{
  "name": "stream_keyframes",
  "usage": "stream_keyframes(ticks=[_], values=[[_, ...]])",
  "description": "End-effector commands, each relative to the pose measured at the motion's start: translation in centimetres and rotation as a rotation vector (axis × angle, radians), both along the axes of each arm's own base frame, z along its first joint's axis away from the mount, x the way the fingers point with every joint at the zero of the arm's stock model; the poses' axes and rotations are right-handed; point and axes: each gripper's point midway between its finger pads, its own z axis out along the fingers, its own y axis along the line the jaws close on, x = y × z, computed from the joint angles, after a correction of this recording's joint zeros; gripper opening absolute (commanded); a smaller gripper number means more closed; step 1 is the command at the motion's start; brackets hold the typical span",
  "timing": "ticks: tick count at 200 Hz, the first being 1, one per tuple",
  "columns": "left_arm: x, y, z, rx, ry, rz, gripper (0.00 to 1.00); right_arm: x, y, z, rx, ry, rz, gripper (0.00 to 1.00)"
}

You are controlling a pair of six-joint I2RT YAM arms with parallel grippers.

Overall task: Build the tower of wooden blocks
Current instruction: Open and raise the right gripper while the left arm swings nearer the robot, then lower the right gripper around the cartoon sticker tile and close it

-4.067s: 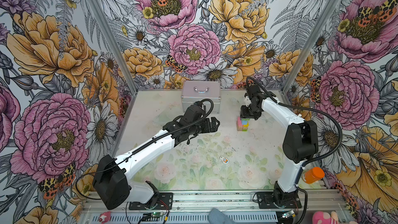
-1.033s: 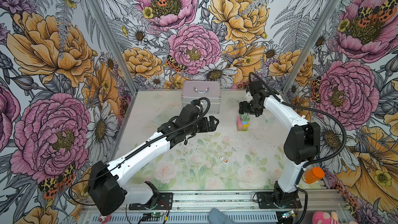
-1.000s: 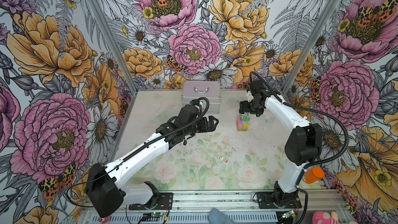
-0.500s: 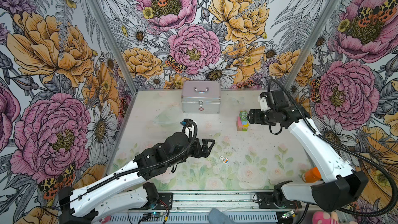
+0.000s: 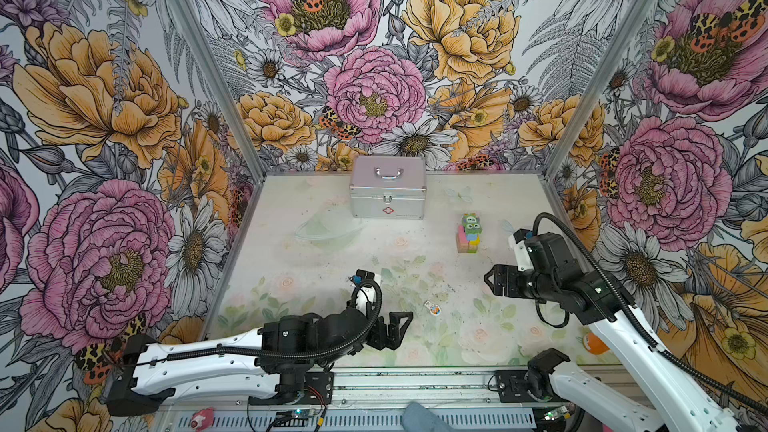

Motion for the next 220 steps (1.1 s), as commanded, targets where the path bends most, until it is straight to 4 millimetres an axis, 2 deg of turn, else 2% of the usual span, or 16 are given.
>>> stream_keyframes(ticks=[1,33,72,76,107,144,162,187,220], values=[[0.7,-0.4,1.5,0.000,-0.054,0.025,0.99,-0.5,-0.3,-0.1,-0.009,-0.001,-0.005,0.81],[1.0,-1.9,2.4,0.028,-0.108,-0.030,0.99,-0.2,-0.1,-0.3,-0.013,0.006,0.005,0.81],[1.2,-4.0,3.6,0.042,-0.127,-0.136,0.99,0.5,0.5,-2.0,-0.015,0.034,0.017,0.81],[1.9,-4.0,3.6,0.044,-0.125,-0.128,0.99,0.6,0.6,-2.1,-0.016,0.038,0.019,0.81],[2.2,-6.0,4.4,0.047,-0.120,-0.244,0.99,1.8,1.7,-3.1,-0.002,0.060,0.050,0.81],[2.8,-7.5,6.8,0.000,-0.149,-0.365,0.99,3.1,3.0,-5.4,-0.004,0.115,0.071,0.78],[3.6,-7.5,8.3,-0.043,-0.159,-0.389,0.99,3.7,3.4,-6.3,-0.006,0.133,0.074,0.75],[4.8,-6.6,9.6,-0.085,-0.169,-0.385,0.99,4.1,4.4,-7.5,-0.002,0.152,0.088,0.66],[5.5,-5.1,9.6,-0.106,-0.165,-0.364,0.99,4.1,6.9,-9.0,0.005,0.170,0.134,0.59]])
